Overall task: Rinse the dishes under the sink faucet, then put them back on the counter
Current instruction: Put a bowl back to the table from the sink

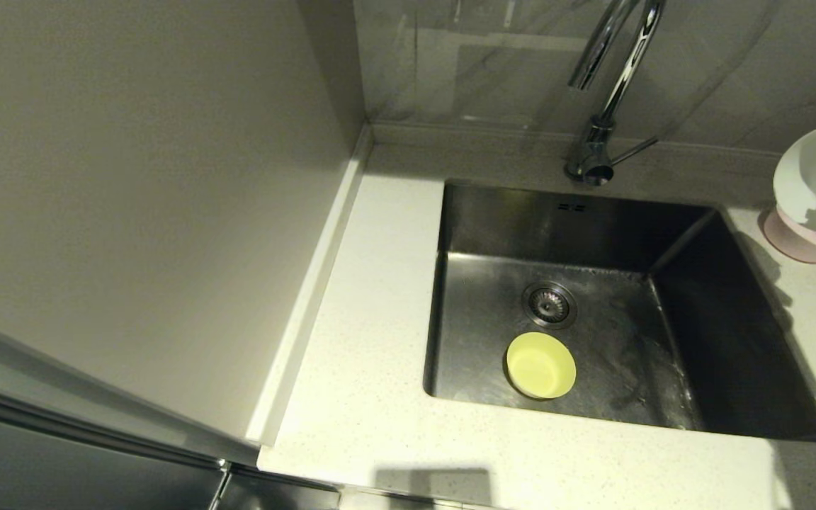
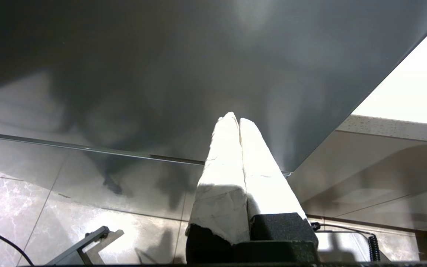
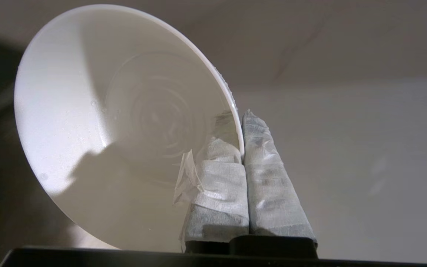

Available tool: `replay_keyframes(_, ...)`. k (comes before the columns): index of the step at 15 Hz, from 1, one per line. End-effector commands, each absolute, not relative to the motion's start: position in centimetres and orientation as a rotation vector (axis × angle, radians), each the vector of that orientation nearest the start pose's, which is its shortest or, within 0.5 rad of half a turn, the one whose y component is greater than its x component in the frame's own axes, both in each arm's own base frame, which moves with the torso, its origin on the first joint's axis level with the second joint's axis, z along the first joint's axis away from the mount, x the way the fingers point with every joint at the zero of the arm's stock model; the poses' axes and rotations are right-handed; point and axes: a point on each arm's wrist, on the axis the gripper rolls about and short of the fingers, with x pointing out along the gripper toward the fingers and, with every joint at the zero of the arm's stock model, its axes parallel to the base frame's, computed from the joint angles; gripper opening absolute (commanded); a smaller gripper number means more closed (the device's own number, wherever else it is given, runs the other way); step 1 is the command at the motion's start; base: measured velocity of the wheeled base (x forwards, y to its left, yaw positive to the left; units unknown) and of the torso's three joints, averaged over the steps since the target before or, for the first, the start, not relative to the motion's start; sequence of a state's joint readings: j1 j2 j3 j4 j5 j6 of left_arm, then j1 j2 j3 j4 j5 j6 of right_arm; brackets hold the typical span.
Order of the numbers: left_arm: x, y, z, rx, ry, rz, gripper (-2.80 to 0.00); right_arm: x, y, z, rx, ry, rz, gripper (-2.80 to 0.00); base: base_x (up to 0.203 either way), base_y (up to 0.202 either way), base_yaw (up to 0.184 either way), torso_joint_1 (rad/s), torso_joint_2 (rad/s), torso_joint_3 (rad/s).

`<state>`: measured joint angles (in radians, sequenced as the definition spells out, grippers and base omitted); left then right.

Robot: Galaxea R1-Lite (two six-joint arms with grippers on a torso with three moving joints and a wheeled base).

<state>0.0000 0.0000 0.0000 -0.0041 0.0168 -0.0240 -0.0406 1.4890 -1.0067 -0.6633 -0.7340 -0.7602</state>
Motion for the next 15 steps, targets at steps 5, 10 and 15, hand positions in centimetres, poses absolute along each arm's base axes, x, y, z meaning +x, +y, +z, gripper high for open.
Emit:
replay_keyframes(5,-2.3,0.0,7.6,-0.025,-0.006,0.017,-2.80,20.6,-3.1,31.6,-0.235,0.482,-0.722,-2.80,0.000,0.000,0.000,0.000,0.00,0.000)
replay_keyframes(10,-2.3,0.0,7.6,-0.025,-0.006,0.017,-2.80,17.1,-5.3,31.0,0.174,0.587,-0.751,-2.80,0.000,0.000,0.000,0.000,0.00,0.000)
replay_keyframes(15,-2.3,0.0,7.6,-0.025,-0.006,0.017,-2.80,18.2,-5.9,28.4,0.248,0.702,-0.768,-2.80,0.000,0.000,0.000,0.000,0.00,0.000)
